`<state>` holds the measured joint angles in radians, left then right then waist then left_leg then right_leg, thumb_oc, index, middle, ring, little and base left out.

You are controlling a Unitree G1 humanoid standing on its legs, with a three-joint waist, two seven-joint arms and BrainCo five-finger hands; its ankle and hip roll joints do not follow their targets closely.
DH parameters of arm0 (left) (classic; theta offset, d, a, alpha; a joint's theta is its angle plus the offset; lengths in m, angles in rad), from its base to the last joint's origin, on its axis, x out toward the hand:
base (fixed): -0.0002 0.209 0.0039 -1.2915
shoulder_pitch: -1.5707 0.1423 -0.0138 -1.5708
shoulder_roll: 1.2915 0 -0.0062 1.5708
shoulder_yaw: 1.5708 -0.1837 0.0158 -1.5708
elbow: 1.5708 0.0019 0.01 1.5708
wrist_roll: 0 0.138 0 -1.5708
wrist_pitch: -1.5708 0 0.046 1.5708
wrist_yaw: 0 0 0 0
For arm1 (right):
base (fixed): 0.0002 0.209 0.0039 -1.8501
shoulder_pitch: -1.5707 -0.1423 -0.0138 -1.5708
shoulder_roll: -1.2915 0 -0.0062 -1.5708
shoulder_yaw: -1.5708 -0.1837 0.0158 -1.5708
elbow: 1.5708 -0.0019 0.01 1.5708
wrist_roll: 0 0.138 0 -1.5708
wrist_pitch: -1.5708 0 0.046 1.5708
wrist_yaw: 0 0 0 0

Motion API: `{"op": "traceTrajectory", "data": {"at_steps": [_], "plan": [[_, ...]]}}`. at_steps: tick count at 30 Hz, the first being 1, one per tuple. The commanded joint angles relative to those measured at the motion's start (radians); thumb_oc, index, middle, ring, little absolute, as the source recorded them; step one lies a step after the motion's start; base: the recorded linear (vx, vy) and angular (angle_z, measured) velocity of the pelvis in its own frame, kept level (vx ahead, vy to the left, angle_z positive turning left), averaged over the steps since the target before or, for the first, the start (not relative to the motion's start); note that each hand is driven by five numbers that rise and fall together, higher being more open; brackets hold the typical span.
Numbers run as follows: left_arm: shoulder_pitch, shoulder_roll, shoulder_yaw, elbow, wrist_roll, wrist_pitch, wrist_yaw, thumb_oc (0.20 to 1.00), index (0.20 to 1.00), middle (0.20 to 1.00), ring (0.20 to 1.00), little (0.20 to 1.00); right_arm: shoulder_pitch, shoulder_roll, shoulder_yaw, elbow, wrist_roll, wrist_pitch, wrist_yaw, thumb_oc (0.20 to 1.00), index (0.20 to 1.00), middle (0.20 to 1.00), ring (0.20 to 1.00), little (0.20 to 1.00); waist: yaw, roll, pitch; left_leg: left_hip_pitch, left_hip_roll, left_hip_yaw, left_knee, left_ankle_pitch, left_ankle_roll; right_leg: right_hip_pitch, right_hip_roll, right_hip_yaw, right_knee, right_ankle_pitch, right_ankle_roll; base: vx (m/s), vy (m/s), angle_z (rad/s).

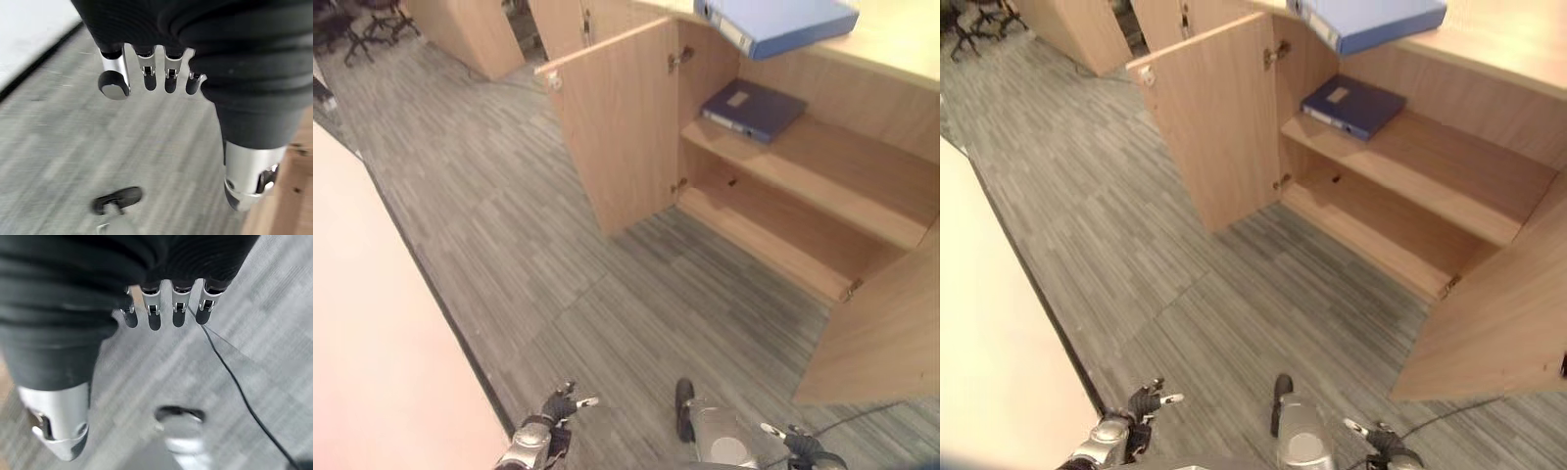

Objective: Put the empty folder in the office cabinet

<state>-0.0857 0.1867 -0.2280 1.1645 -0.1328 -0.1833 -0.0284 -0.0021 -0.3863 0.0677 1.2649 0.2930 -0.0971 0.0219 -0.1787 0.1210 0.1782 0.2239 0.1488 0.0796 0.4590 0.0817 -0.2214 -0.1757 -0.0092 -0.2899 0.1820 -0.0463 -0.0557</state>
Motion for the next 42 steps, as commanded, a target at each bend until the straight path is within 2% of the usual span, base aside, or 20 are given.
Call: {"op": "traceTrajectory", "data": {"at_steps": [1, 3, 4, 6, 9, 11, 12, 19, 22, 25, 29, 31, 32, 33, 34, 36, 38, 39, 40, 42], "plan": [[-0.011, 0.051, -0.004, -0.038, -0.036, -0.005, 0.012, 1.000, 1.000, 1.000, 1.000, 1.000, 0.023, 0.012, 0.016, 0.006, 0.012, 0.005, -0.009, 1.000, 1.000, 1.000, 1.000, 1.000, 0.022, -0.094, 0.031, -0.097, 0.020, 0.047, 0.195, 0.111, 0.005, 0.110, -0.137, 0.028, -0.166, 0.108, 0.102, 0.39, -0.320, -0.29], [-0.017, 0.053, 0.003, -0.037, -0.044, -0.004, 0.016, 1.000, 1.000, 1.000, 1.000, 1.000, 0.011, 0.008, 0.030, 0.008, 0.009, 0.011, -0.006, 1.000, 1.000, 1.000, 1.000, 1.000, 0.044, -0.135, 0.034, -0.152, 0.035, 0.110, 0.251, 0.094, 0.019, 0.172, -0.135, 0.057, -0.197, 0.086, 0.094, 0.40, -0.224, -0.55], [-0.016, 0.050, 0.004, -0.037, -0.048, -0.007, 0.017, 1.000, 1.000, 1.000, 1.000, 1.000, 0.011, 0.005, 0.032, 0.003, 0.008, 0.011, -0.008, 1.000, 1.000, 1.000, 1.000, 1.000, 0.065, -0.133, 0.040, -0.186, 0.047, 0.120, 0.258, 0.064, 0.025, 0.209, -0.119, 0.081, -0.216, 0.076, 0.095, 0.40, -0.096, -0.82], [-0.014, 0.048, 0.005, -0.038, -0.053, -0.008, 0.017, 1.000, 1.000, 1.000, 1.000, 1.000, 0.011, 0.008, 0.037, -0.003, 0.006, 0.010, -0.007, 1.000, 1.000, 1.000, 1.000, 1.000, 0.077, -0.144, 0.033, -0.222, 0.046, 0.129, 0.236, 0.066, 0.032, 0.233, -0.124, 0.099, -0.232, 0.070, 0.100, 0.38, 0.000, -0.90], [-0.008, 0.035, 0.000, -0.031, -0.056, -0.014, 0.023, 1.000, 1.000, 1.000, 1.000, 1.000, 0.019, 0.017, 0.035, -0.018, 0.035, 0.002, 0.002, 1.000, 1.000, 1.000, 1.000, 1.000, 0.104, -0.109, 0.018, -0.283, 0.105, 0.092, -0.117, 0.068, 0.052, 0.307, -0.119, 0.168, -0.255, 0.022, 0.142, 0.54, 0.169, -0.59], [-0.005, 0.028, -0.015, -0.030, -0.055, -0.012, 0.024, 1.000, 1.000, 1.000, 1.000, 1.000, 0.022, 0.025, 0.057, -0.036, 0.035, -0.002, 0.003, 1.000, 1.000, 1.000, 1.000, 1.000, 0.142, -0.076, 0.010, -0.305, 0.100, 0.006, -0.425, 0.088, 0.054, 0.368, -0.113, 0.221, -0.234, -0.048, 0.159, 0.71, 0.231, -0.65], [-0.003, 0.028, -0.018, -0.025, -0.052, -0.014, 0.025, 1.000, 1.000, 1.000, 1.000, 1.000, 0.021, 0.027, 0.064, -0.040, 0.031, -0.004, 0.002, 1.000, 1.000, 1.000, 1.000, 1.000, 0.153, -0.076, 0.011, -0.312, 0.092, -0.028, -0.493, 0.107, 0.047, 0.393, -0.118, 0.244, -0.221, -0.077, 0.161, 0.74, 0.152, -1.14], [0.020, 0.035, 0.016, 0.013, -0.057, -0.011, 0.026, 1.000, 1.000, 1.000, 1.000, 1.000, 0.003, 0.047, 0.103, -0.053, 0.006, 0.002, 0.013, 1.000, 1.000, 1.000, 1.000, 1.000, 0.220, -0.081, -0.004, -0.470, 0.148, -0.196, -0.534, 0.134, 0.009, 0.483, -0.141, 0.483, -0.145, -0.193, 0.169, 0.50, 0.139, -0.98], [0.026, 0.034, 0.022, 0.018, -0.056, -0.010, 0.025, 1.000, 1.000, 1.000, 1.000, 1.000, 0.006, 0.052, 0.104, -0.050, -0.001, 0.006, 0.022, 1.000, 1.000, 1.000, 1.000, 1.000, 0.234, -0.071, -0.015, -0.470, 0.158, -0.212, -0.527, 0.151, 0.002, 0.499, -0.158, 0.535, -0.149, -0.198, 0.185, 0.23, 0.197, -1.26], [0.033, 0.038, 0.021, 0.030, -0.032, -0.005, 0.022, 1.000, 1.000, 1.000, 1.000, 1.000, 0.023, 0.066, 0.092, -0.041, -0.008, 0.012, 0.032, 1.000, 1.000, 1.000, 1.000, 1.000, 0.233, -0.074, -0.060, -0.448, 0.143, -0.225, -0.518, 0.145, -0.003, 0.483, -0.225, 0.592, -0.128, -0.176, 0.226, 0.36, 0.508, -0.61], [0.021, 0.068, 0.009, 0.015, -0.019, -0.004, 0.023, 1.000, 1.000, 1.000, 1.000, 1.000, 0.033, 0.087, 0.075, -0.047, 0.018, 0.017, 0.037, 1.000, 1.000, 1.000, 1.000, 1.000, 0.216, -0.104, -0.083, -0.413, 0.084, -0.131, -0.485, 0.109, 0.033, 0.410, -0.290, 0.628, -0.059, -0.013, 0.277, 0.20, 0.369, -0.40], [0.019, 0.076, 0.005, 0.007, -0.019, -0.005, 0.024, 1.000, 1.000, 1.000, 1.000, 1.000, 0.028, 0.089, 0.065, -0.048, 0.029, 0.015, 0.034, 1.000, 1.000, 1.000, 1.000, 1.000, 0.207, -0.113, -0.084, -0.372, 0.043, -0.095, -0.493, 0.069, 0.063, 0.365, -0.311, 0.614, -0.005, 0.087, 0.292, 0.16, 0.345, -0.19], [0.012, 0.084, -0.004, -0.009, -0.022, -0.004, 0.027, 1.000, 1.000, 1.000, 1.000, 1.000, 0.011, 0.090, 0.053, -0.049, 0.045, 0.014, 0.025, 1.000, 1.000, 1.000, 1.000, 1.000, 0.208, -0.099, -0.072, -0.333, 0.023, -0.053, -0.500, 0.044, 0.088, 0.295, -0.340, 0.543, 0.061, 0.215, 0.274, 0.06, 0.314, 0.03], [0.011, 0.084, -0.003, -0.009, -0.022, -0.004, 0.027, 1.000, 1.000, 1.000, 1.000, 1.000, 0.009, 0.090, 0.052, -0.049, 0.045, 0.014, 0.025, 1.000, 1.000, 1.000, 1.000, 1.000, 0.211, -0.096, -0.070, -0.338, 0.026, -0.052, -0.495, 0.050, 0.091, 0.292, -0.337, 0.549, 0.056, 0.227, 0.276, 0.06, 0.348, -0.26], [0.008, 0.089, -0.012, -0.015, -0.024, -0.004, 0.027, 1.000, 1.000, 1.000, 1.000, 1.000, 0.001, 0.092, 0.049, -0.052, 0.051, 0.012, 0.020, 1.000, 1.000, 1.000, 1.000, 1.000, 0.207, -0.086, -0.062, -0.317, 0.014, -0.034, -0.508, 0.037, 0.102, 0.267, -0.359, 0.480, 0.100, 0.244, 0.256, 0.04, 0.287, -0.31], [0.009, 0.096, -0.011, -0.018, -0.027, -0.002, 0.024, 1.000, 1.000, 1.000, 1.000, 1.000, -0.009, 0.097, 0.046, -0.061, 0.058, 0.008, 0.010, 1.000, 1.000, 1.000, 1.000, 1.000, 0.209, -0.069, -0.061, -0.292, -0.007, 0.002, -0.522, 0.018, 0.124, 0.242, -0.367, 0.367, 0.150, 0.243, 0.253, 0.07, 0.355, -0.16], [0.009, 0.099, -0.008, -0.016, -0.028, 0.002, 0.021, 1.000, 1.000, 1.000, 1.000, 1.000, -0.014, 0.102, 0.053, -0.073, 0.056, 0.004, 0.006, 1.000, 1.000, 1.000, 1.000, 1.000, 0.204, -0.069, -0.056, -0.273, -0.029, 0.011, -0.529, 0.005, 0.138, 0.229, -0.353, 0.325, 0.178, 0.221, 0.251, 0.08, 0.339, -0.25], [0.008, 0.106, 0.005, -0.012, -0.028, 0.006, 0.019, 1.000, 1.000, 1.000, 1.000, 1.000, -0.022, 0.105, 0.077, -0.086, 0.039, 0.001, 0.004, 1.000, 1.000, 1.000, 1.000, 1.000, 0.196, -0.062, -0.050, -0.239, -0.053, 0.025, -0.544, -0.015, 0.157, 0.182, -0.274, 0.297, 0.187, 0.122, 0.241, 0.14, 0.452, -0.51], [0.005, 0.109, 0.007, -0.005, -0.025, 0.007, 0.020, 1.000, 1.000, 1.000, 1.000, 1.000, -0.027, 0.106, 0.085, -0.091, 0.033, -0.001, 0.001, 1.000, 1.000, 1.000, 1.000, 1.000, 0.196, -0.059, -0.045, -0.229, -0.059, 0.031, -0.546, -0.021, 0.162, 0.159, -0.241, 0.270, 0.164, 0.077, 0.236, 0.15, 0.319, -0.50], [0.000, 0.111, 0.010, 0.000, -0.025, 0.009, 0.021, 1.000, 1.000, 1.000, 1.000, 1.000, -0.031, 0.107, 0.086, -0.091, 0.038, -0.002, -0.007, 1.000, 1.000, 1.000, 1.000, 1.000, 0.192, -0.064, -0.029, -0.201, -0.069, 0.048, -0.546, -0.047, 0.159, 0.140, -0.227, 0.191, 0.085, 0.021, 0.229, 0.09, 0.055, -0.35]]}}
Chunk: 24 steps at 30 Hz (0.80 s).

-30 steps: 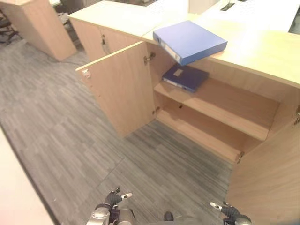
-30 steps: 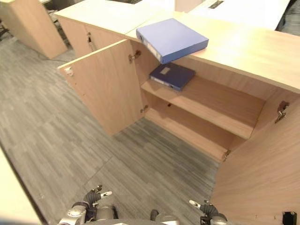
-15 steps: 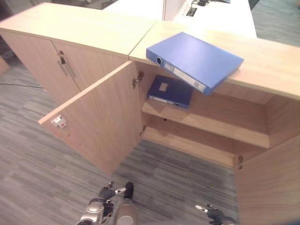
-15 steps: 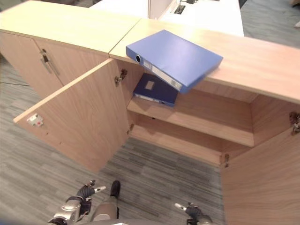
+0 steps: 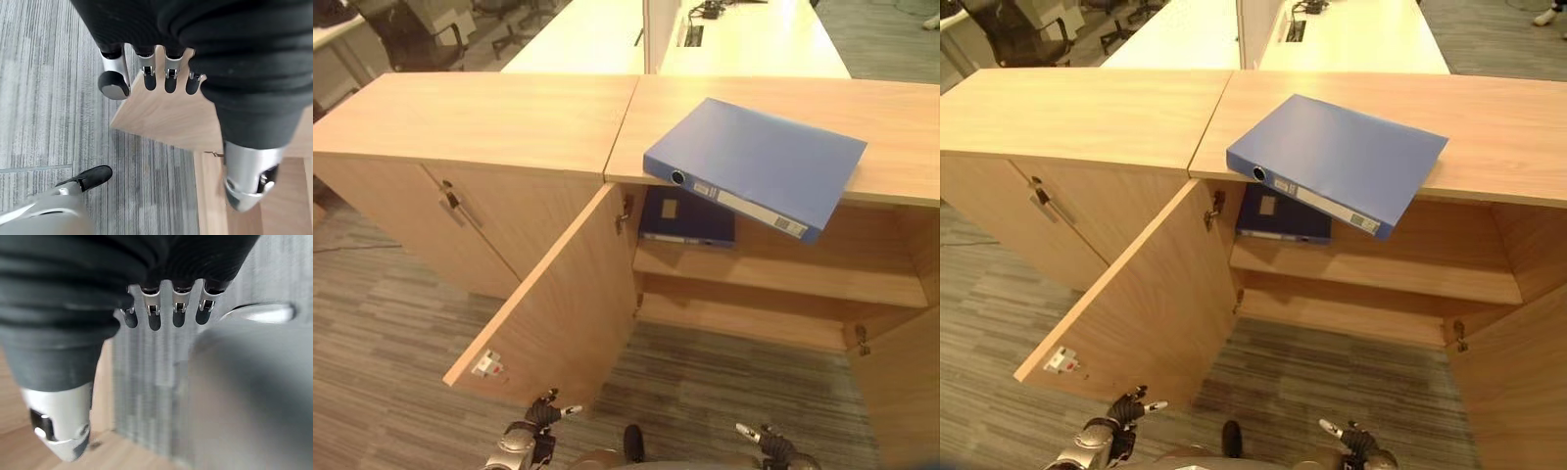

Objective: Put the empty folder in the office cabinet

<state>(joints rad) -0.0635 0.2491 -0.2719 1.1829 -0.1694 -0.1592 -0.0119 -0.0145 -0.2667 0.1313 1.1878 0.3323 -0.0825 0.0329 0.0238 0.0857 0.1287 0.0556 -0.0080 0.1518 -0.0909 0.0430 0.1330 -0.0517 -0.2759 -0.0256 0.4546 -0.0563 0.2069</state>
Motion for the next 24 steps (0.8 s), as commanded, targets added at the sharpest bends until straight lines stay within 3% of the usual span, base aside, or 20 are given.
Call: {"op": "traceTrajectory", "data": {"at_steps": [1, 3, 9, 11, 12, 15, 16, 18, 19, 21, 22, 23, 24], "plan": [[-0.024, 0.047, 0.053, -0.015, 0.012, -0.014, 0.006, 1.000, 1.000, 1.000, 1.000, 1.000, -0.018, -0.011, 0.020, -0.011, 0.002, -0.016, -0.022, 1.000, 1.000, 1.000, 1.000, 1.000, -0.015, -0.033, 0.026, -0.019, 0.085, -0.021, 0.004, -0.019, -0.197, 0.015, 0.032, -0.100, -0.241, 0.037, -0.031, 0.09, -0.044, -0.27], [-0.027, 0.047, 0.056, -0.011, 0.010, -0.017, 0.008, 1.000, 1.000, 1.000, 1.000, 1.000, -0.021, -0.010, 0.017, -0.008, 0.009, -0.016, -0.022, 1.000, 1.000, 1.000, 1.000, 1.000, -0.025, -0.032, 0.037, -0.002, 0.092, -0.016, 0.004, -0.029, -0.201, -0.002, 0.019, -0.107, -0.264, 0.056, -0.022, 0.08, -0.075, -0.11], [-0.009, 0.026, 0.051, -0.006, 0.027, -0.027, 0.015, 1.000, 1.000, 1.000, 1.000, 1.000, -0.011, -0.010, -0.014, 0.004, 0.027, -0.014, -0.027, 1.000, 1.000, 1.000, 1.000, 1.000, -0.037, -0.051, 0.028, 0.042, 0.138, -0.006, 0.004, -0.062, -0.244, 0.008, -0.126, -0.044, -0.428, 0.210, 0.032, 0.09, -0.210, -0.03], [-0.005, 0.024, 0.049, -0.004, 0.032, -0.028, 0.014, 1.000, 1.000, 1.000, 1.000, 1.000, -0.011, -0.008, -0.014, 0.007, 0.021, -0.012, -0.025, 1.000, 1.000, 1.000, 1.000, 1.000, -0.039, -0.054, 0.023, 0.053, 0.148, -0.010, 0.004, -0.067, -0.253, 0.007, -0.143, -0.024, -0.443, 0.235, 0.040, 0.18, -0.353, -0.47], [0.001, 0.034, 0.063, 0.004, 0.026, -0.029, 0.019, 1.000, 1.000, 1.000, 1.000, 1.000, -0.003, -0.005, -0.010, 0.011, 0.020, -0.005, -0.009, 1.000, 1.000, 1.000, 1.000, 1.000, -0.036, -0.073, 0.014, 0.097, 0.192, -0.010, 0.004, -0.070, -0.290, 0.006, -0.133, 0.060, -0.457, 0.228, 0.055, 0.28, -0.619, -0.47], [0.005, 0.035, 0.073, 0.021, 0.026, -0.032, 0.021, 1.000, 1.000, 1.000, 1.000, 1.000, 0.000, -0.012, 0.012, 0.010, -0.003, -0.005, 0.003, 1.000, 1.000, 1.000, 1.000, 1.000, -0.034, -0.070, 0.002, 0.106, 0.261, -0.017, 0.005, -0.037, -0.326, 0.042, -0.090, 0.038, -0.476, 0.169, 0.055, 0.14, -0.527, -0.25], [0.011, 0.031, 0.082, 0.030, 0.008, -0.028, 0.023, 1.000, 1.000, 1.000, 1.000, 1.000, 0.000, -0.024, 0.022, 0.004, -0.004, -0.006, 0.007, 1.000, 1.000, 1.000, 1.000, 1.000, -0.034, -0.060, -0.001, 0.096, 0.309, -0.020, 0.011, 0.005, -0.344, 0.064, -0.048, 0.021, -0.486, 0.136, 0.040, 0.07, -0.498, -0.48], [0.017, 0.019, 0.089, 0.035, -0.007, -0.030, 0.025, 1.000, 1.000, 1.000, 1.000, 1.000, -0.003, -0.040, 0.034, 0.004, -0.007, -0.012, 0.009, 1.000, 1.000, 1.000, 1.000, 1.000, -0.029, -0.046, -0.001, 0.087, 0.355, -0.024, 0.030, 0.075, -0.363, 0.105, -0.001, -0.005, -0.523, 0.105, 0.022, 0.04, -0.387, -0.18], [0.017, 0.019, 0.089, 0.035, -0.007, -0.030, 0.025, 1.000, 1.000, 1.000, 1.000, 1.000, -0.003, -0.040, 0.034, 0.004, -0.007, -0.012, 0.009, 1.000, 1.000, 1.000, 1.000, 1.000, -0.031, -0.043, 0.000, 0.088, 0.358, -0.026, 0.029, 0.076, -0.365, 0.107, 0.002, -0.007, -0.523, 0.104, 0.021, 0.01, -0.319, -0.12], [0.012, 0.002, 0.086, 0.038, -0.010, -0.022, 0.022, 1.000, 1.000, 1.000, 1.000, 1.000, 0.004, -0.059, 0.030, 0.010, -0.008, -0.016, 0.008, 1.000, 1.000, 1.000, 1.000, 1.000, -0.034, -0.037, 0.015, 0.041, 0.407, -0.022, 0.104, 0.200, -0.374, 0.157, 0.037, -0.055, -0.542, 0.069, -0.001, 0.00, -0.257, -0.01], [0.012, 0.002, 0.086, 0.038, -0.010, -0.022, 0.022, 1.000, 1.000, 1.000, 1.000, 1.000, 0.004, -0.059, 0.030, 0.010, -0.008, -0.016, 0.008, 1.000, 1.000, 1.000, 1.000, 1.000, -0.034, -0.037, 0.015, 0.041, 0.407, -0.022, 0.104, 0.200, -0.374, 0.157, 0.037, -0.055, -0.542, 0.069, -0.001, -0.01, -0.244, 0.17], [0.009, -0.004, 0.082, 0.035, -0.005, -0.013, 0.018, 1.000, 1.000, 1.000, 1.000, 1.000, 0.012, -0.070, 0.025, 0.013, -0.006, -0.015, 0.005, 1.000, 1.000, 1.000, 1.000, 1.000, -0.059, -0.049, 0.023, 0.018, 0.440, 0.078, 0.136, 0.254, -0.370, 0.174, 0.051, -0.089, -0.542, 0.052, -0.025, -0.01, -0.270, 0.30], [0.009, -0.003, 0.082, 0.033, -0.003, -0.012, 0.014, 1.000, 1.000, 1.000, 1.000, 1.000, 0.015, -0.074, 0.022, 0.019, -0.003, -0.013, 0.005, 1.000, 1.000, 1.000, 1.000, 1.000, -0.064, -0.056, 0.024, 0.011, 0.439, 0.120, 0.151, 0.254, -0.366, 0.176, 0.061, -0.096, -0.541, 0.048, -0.034, -0.01, -0.269, 0.54]]}}
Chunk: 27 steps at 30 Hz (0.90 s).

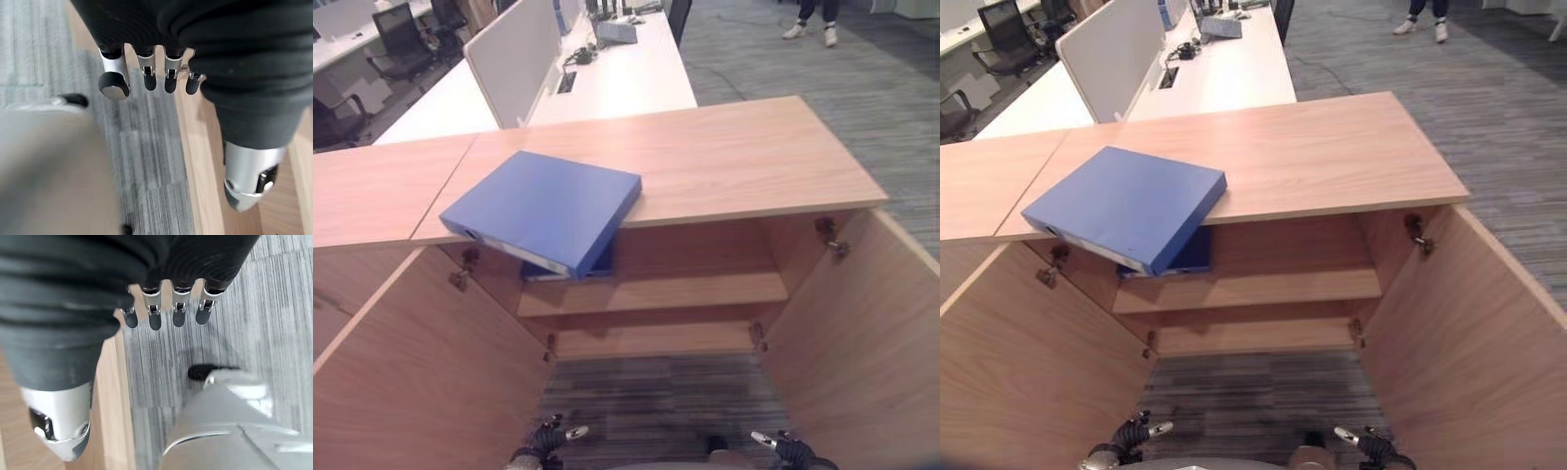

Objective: Put the empty folder in the office cabinet

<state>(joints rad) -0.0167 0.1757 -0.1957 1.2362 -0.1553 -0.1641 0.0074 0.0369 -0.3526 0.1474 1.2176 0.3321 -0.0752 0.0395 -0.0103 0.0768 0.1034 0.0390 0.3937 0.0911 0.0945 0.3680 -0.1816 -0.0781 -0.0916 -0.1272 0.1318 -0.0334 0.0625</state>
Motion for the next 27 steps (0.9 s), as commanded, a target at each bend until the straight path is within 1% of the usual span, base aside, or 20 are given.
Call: {"op": "traceTrajectory", "data": {"at_steps": [1, 2, 3, 5, 6, 7, 8, 9, 11, 14, 16, 19, 20, 26, 27], "plan": [[-0.037, 0.070, 0.006, -0.021, -0.017, -0.007, -0.005, 1.000, 1.000, 1.000, 1.000, 1.000, -0.036, 0.012, 0.006, -0.011, -0.003, -0.020, -0.002, 1.000, 1.000, 1.000, 1.000, 1.000, -0.029, -0.047, 0.049, 0.028, 0.037, 0.182, -0.034, -0.072, -0.051, 0.202, -0.123, 0.006, -0.218, 0.025, 0.110, 0.00, -0.101, 0.57], [-0.037, 0.070, 0.006, -0.021, -0.017, -0.007, -0.005, 1.000, 1.000, 1.000, 1.000, 1.000, -0.036, 0.012, 0.006, -0.011, -0.003, -0.020, -0.002, 1.000, 1.000, 1.000, 1.000, 1.000, -0.029, -0.047, 0.049, 0.028, 0.037, 0.182, -0.034, -0.072, -0.051, 0.202, -0.123, 0.006, -0.218, 0.025, 0.110, 0.03, -0.289, 0.40], [-0.030, 0.065, -0.003, -0.029, -0.013, -0.009, -0.007, 1.000, 1.000, 1.000, 1.000, 1.000, -0.041, 0.002, 0.004, 0.007, 0.002, -0.016, -0.003, 1.000, 1.000, 1.000, 1.000, 1.000, -0.015, -0.073, 0.056, -0.004, -0.062, 0.125, 0.044, -0.187, -0.008, 0.207, -0.110, 0.001, -0.209, 0.017, 0.086, 0.05, -0.385, 0.05], [-0.031, 0.061, -0.010, -0.023, -0.007, -0.007, -0.011, 1.000, 1.000, 1.000, 1.000, 1.000, -0.039, 0.000, 0.001, 0.014, 0.001, -0.015, -0.005, 1.000, 1.000, 1.000, 1.000, 1.000, 0.008, -0.104, 0.057, -0.051, -0.168, 0.059, 0.086, -0.310, 0.028, 0.215, -0.111, -0.003, -0.207, 0.018, 0.073, 0.07, -0.358, -0.03], [-0.031, 0.059, -0.013, -0.020, -0.005, -0.006, -0.013, 1.000, 1.000, 1.000, 1.000, 1.000, -0.038, 0.000, -0.001, 0.015, 0.002, -0.014, -0.006, 1.000, 1.000, 1.000, 1.000, 1.000, 0.015, -0.111, 0.057, -0.064, -0.200, 0.046, 0.091, -0.337, 0.034, 0.214, -0.108, -0.003, -0.206, 0.020, 0.068, 0.07, -0.181, -0.26], [-0.030, 0.059, -0.017, -0.016, -0.001, -0.004, -0.016, 1.000, 1.000, 1.000, 1.000, 1.000, -0.036, 0.002, -0.001, 0.015, 0.004, -0.013, -0.006, 1.000, 1.000, 1.000, 1.000, 1.000, 0.021, -0.116, 0.058, -0.076, -0.237, 0.035, 0.098, -0.365, 0.046, 0.216, -0.103, -0.005, -0.203, 0.018, 0.066, 0.07, -0.111, -0.34], [-0.029, 0.059, -0.020, -0.014, -0.001, -0.005, -0.017, 1.000, 1.000, 1.000, 1.000, 1.000, -0.037, 0.005, -0.001, 0.019, 0.007, -0.013, -0.005, 1.000, 1.000, 1.000, 1.000, 1.000, 0.027, -0.114, 0.059, -0.078, -0.258, 0.027, 0.089, -0.373, 0.050, 0.216, -0.093, -0.002, -0.199, 0.020, 0.063, 0.06, -0.066, -0.31], [-0.029, 0.059, -0.022, -0.014, 0.000, -0.005, -0.016, 1.000, 1.000, 1.000, 1.000, 1.000, -0.042, 0.006, 0.001, 0.021, 0.009, -0.013, -0.008, 1.000, 1.000, 1.000, 1.000, 1.000, 0.035, -0.114, 0.063, -0.083, -0.269, 0.012, 0.091, -0.378, 0.049, 0.216, -0.089, 0.002, -0.194, 0.018, 0.064, 0.06, -0.025, -0.09], [-0.023, 0.061, -0.021, -0.015, 0.006, -0.003, -0.019, 1.000, 1.000, 1.000, 1.000, 1.000, -0.046, 0.011, 0.004, 0.026, 0.005, -0.014, -0.006, 1.000, 1.000, 1.000, 1.000, 1.000, 0.041, -0.107, 0.057, -0.056, -0.283, -0.014, 0.056, -0.388, 0.059, 0.217, -0.077, 0.005, -0.189, 0.016, 0.064, 0.08, 0.009, -0.15], [-0.018, 0.064, -0.024, -0.013, 0.015, -0.004, -0.021, 1.000, 1.000, 1.000, 1.000, 1.000, -0.044, 0.019, 0.002, 0.030, 0.005, -0.014, -0.006, 1.000, 1.000, 1.000, 1.000, 1.000, 0.042, -0.102, 0.055, -0.028, -0.286, -0.023, 0.026, -0.384, 0.065, 0.232, -0.075, -0.003, -0.186, 0.014, 0.065, 0.06, 0.040, -0.20], [-0.019, 0.072, -0.025, -0.009, 0.032, 0.001, -0.024, 1.000, 1.000, 1.000, 1.000, 1.000, -0.040, 0.037, 0.010, 0.026, 0.003, -0.011, -0.001, 1.000, 1.000, 1.000, 1.000, 1.000, 0.044, -0.102, 0.046, 0.010, -0.287, -0.019, -0.028, -0.386, 0.077, 0.233, -0.082, 0.001, -0.177, 0.016, 0.070, 0.09, 0.112, 0.03], [-0.019, 0.077, -0.025, -0.007, 0.043, 0.001, -0.024, 1.000, 1.000, 1.000, 1.000, 1.000, -0.038, 0.048, 0.022, 0.021, -0.007, -0.009, 0.004, 1.000, 1.000, 1.000, 1.000, 1.000, 0.046, -0.103, 0.039, 0.030, -0.292, -0.017, -0.064, -0.384, 0.084, 0.230, -0.085, 0.004, -0.167, 0.016, 0.075, 0.04, 0.086, -0.03], [-0.021, 0.082, -0.024, -0.008, 0.047, 0.000, -0.023, 1.000, 1.000, 1.000, 1.000, 1.000, -0.037, 0.054, 0.030, 0.021, -0.019, -0.008, 0.007, 1.000, 1.000, 1.000, 1.000, 1.000, 0.048, -0.103, 0.032, 0.048, -0.299, -0.015, -0.098, -0.381, 0.091, 0.224, -0.092, 0.009, -0.159, 0.017, 0.083, 0.02, 0.106, 0.03], [-0.022, 0.090, -0.017, -0.008, 0.053, -0.001, -0.024, 1.000, 1.000, 1.000, 1.000, 1.000, -0.032, 0.064, 0.033, 0.021, -0.026, -0.002, 0.010, 1.000, 1.000, 1.000, 1.000, 1.000, 0.053, -0.104, 0.020, 0.071, -0.319, -0.016, -0.131, -0.389, 0.109, 0.213, -0.113, 0.014, -0.146, 0.024, 0.103, 0.02, 0.114, 0.01], [-0.023, 0.094, -0.016, -0.007, 0.057, -0.002, -0.023, 1.000, 1.000, 1.000, 1.000, 1.000, -0.030, 0.068, 0.028, 0.025, -0.029, 0.000, 0.011, 1.000, 1.000, 1.000, 1.000, 1.000, 0.055, -0.107, 0.017, 0.076, -0.331, -0.020, -0.139, -0.393, 0.116, 0.211, -0.126, 0.013, -0.145, 0.032, 0.114, 0.02, 0.176, 0.01]]}}
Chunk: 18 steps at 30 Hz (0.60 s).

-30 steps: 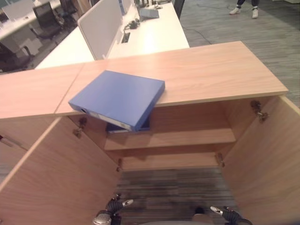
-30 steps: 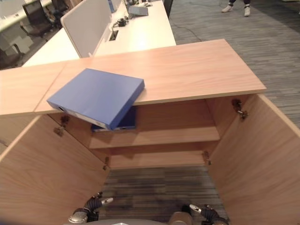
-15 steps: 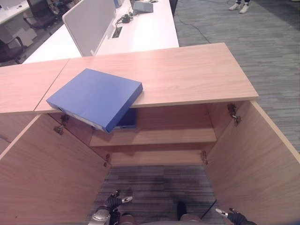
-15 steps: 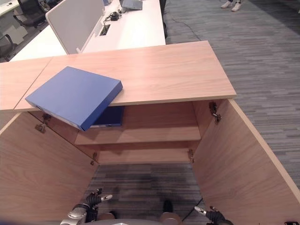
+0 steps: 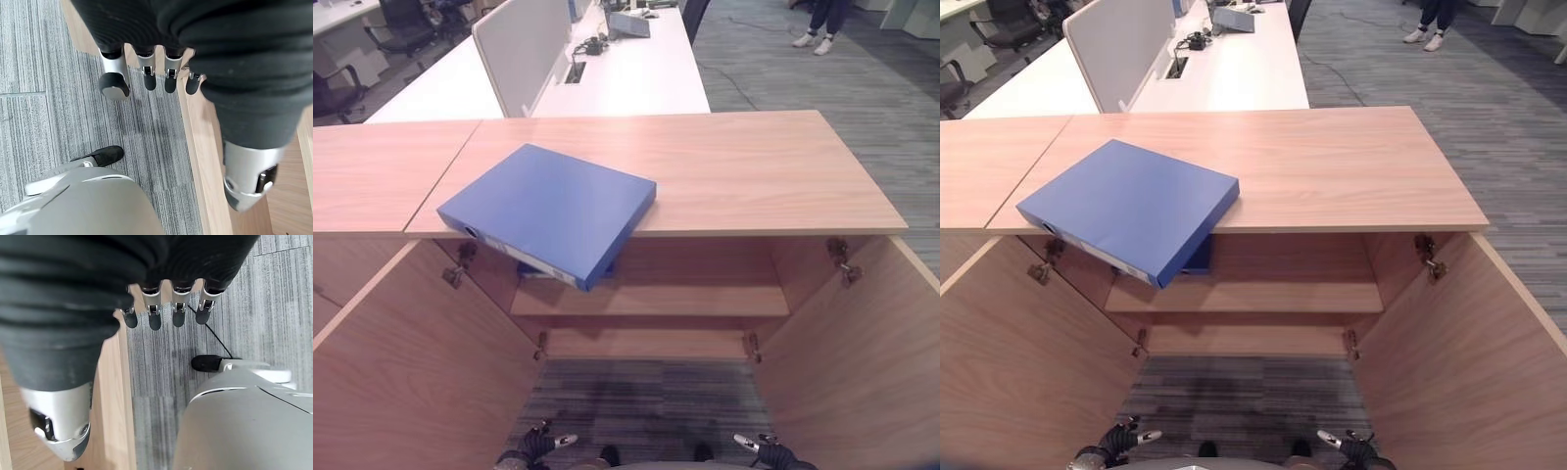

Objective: Put the empty folder in the office cabinet

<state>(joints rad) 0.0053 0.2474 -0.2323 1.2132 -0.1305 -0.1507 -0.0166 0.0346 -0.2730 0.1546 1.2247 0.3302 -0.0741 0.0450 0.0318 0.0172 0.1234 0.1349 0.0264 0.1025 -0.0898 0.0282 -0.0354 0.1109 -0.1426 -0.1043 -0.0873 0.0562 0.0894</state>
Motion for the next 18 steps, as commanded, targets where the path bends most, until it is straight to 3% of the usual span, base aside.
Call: {"op": "traceTrajectory", "data": {"at_steps": [1, 10, 14, 18], "plan": [[-0.043, 0.023, 0.022, 0.017, 0.034, -0.015, 0.001, 1.000, 1.000, 1.000, 1.000, 1.000, -0.026, -0.009, 0.019, 0.019, -0.027, 0.001, 0.006, 1.000, 1.000, 1.000, 1.000, 1.000, 0.014, -0.049, -0.004, -0.019, 0.030, -0.033, 0.043, -0.056, -0.026, 0.021, -0.082, -0.009, 0.074, -0.053, 0.092, 0.02, 0.171, 0.02], [-0.065, 0.058, -0.001, -0.082, 0.078, -0.042, 0.037, 1.000, 1.000, 1.000, 1.000, 1.000, -0.053, 0.005, 0.017, 0.008, -0.025, -0.001, -0.003, 1.000, 1.000, 1.000, 1.000, 1.000, 0.040, -0.046, 0.018, -0.002, -0.002, -0.023, 0.019, -0.071, 0.007, -0.057, -0.120, -0.024, 0.196, -0.013, 0.138, -0.03, 0.108, -0.02], [-0.078, 0.123, -0.037, -0.295, 0.196, -0.069, 0.116, 1.000, 1.000, 1.000, 1.000, 1.000, -0.057, 0.013, 0.009, -0.011, -0.012, -0.017, -0.020, 1.000, 1.000, 1.000, 1.000, 1.000, 0.047, -0.040, 0.032, 0.002, -0.011, -0.055, 0.019, -0.069, 0.013, -0.065, -0.104, 0.001, 0.207, -0.017, 0.136, -0.01, 0.036, 0.02], [0.004, 0.185, 0.036, -0.574, 0.326, -0.060, 0.205, 1.000, 1.000, 1.000, 1.000, 1.000, -0.031, 0.044, -0.014, -0.025, -0.012, -0.038, -0.053, 1.000, 1.000, 1.000, 1.000, 1.000, 0.077, -0.054, 0.030, -0.012, -0.010, -0.078, 0.019, -0.058, 0.010, -0.047, -0.105, 0.008, 0.156, -0.015, 0.124, -0.02, -0.056, 0.22]]}}
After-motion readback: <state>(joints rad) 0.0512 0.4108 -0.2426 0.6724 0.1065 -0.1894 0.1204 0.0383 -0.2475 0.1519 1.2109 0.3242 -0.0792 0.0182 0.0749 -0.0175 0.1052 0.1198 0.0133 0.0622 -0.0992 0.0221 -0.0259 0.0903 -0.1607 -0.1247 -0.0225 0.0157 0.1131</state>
